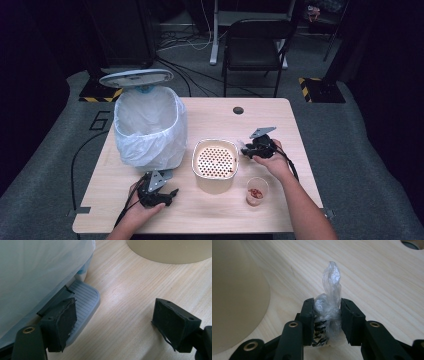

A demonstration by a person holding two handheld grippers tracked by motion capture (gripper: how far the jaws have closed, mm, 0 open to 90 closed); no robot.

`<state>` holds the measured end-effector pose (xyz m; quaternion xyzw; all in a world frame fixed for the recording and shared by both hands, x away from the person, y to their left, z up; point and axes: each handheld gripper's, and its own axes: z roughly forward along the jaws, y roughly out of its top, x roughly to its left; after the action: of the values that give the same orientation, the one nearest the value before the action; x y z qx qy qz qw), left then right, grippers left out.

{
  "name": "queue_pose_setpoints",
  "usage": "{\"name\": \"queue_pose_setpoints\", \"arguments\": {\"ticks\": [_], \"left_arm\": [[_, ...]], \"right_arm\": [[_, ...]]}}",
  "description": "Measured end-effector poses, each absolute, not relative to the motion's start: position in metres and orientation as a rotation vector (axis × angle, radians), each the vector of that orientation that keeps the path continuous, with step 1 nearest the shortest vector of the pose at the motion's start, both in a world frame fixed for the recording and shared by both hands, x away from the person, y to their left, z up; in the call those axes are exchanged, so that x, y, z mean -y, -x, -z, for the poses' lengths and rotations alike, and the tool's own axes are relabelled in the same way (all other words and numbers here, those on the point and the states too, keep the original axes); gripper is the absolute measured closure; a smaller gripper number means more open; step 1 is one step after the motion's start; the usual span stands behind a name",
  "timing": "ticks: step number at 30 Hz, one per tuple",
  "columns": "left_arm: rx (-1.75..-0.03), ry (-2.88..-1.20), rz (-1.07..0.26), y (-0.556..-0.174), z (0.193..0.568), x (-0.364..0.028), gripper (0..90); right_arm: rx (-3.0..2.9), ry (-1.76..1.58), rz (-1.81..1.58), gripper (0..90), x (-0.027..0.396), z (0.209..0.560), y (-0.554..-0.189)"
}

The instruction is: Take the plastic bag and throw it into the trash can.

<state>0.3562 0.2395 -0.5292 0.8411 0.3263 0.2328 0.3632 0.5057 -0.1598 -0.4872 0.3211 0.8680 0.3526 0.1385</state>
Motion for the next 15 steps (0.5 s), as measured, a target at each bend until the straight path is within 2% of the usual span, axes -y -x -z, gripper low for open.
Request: {"name": "queue_pose_setpoints", "arguments": {"ticks": [15], "left_arm": [[-0.841,-2.165,-0.599,-0.356,0.529,-0.240,19.2]], "right_arm": [[-2.423,-0.998,-1.098,64.7,0.183,0.418,-0.474]]}}
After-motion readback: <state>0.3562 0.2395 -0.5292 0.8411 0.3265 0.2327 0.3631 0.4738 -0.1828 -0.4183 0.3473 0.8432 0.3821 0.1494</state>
